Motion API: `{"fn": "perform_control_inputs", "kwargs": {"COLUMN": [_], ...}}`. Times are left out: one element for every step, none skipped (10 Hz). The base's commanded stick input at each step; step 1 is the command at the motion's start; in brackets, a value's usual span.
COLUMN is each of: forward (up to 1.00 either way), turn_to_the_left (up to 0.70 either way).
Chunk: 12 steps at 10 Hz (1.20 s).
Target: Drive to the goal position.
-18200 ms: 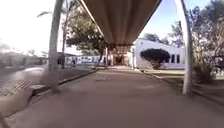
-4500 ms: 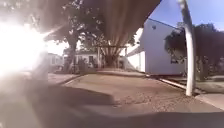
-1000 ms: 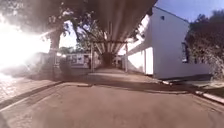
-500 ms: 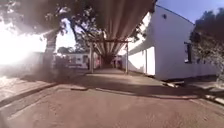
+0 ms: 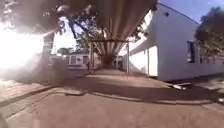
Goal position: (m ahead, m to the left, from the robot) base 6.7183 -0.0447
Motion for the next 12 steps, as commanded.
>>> {"fn": "perform_control_inputs", "kwargs": {"forward": [0.70, 0.70, 0.70, 0.70, 0.70, 0.70, 0.70, 0.70, 0.70, 0.70, 0.70, 0.70], "turn_to_the_left": [0.00, 0.00, 0.00, 0.00, 0.00, 0.00, 0.00, 0.00, 0.00, 0.00, 0.00, 0.00]}}
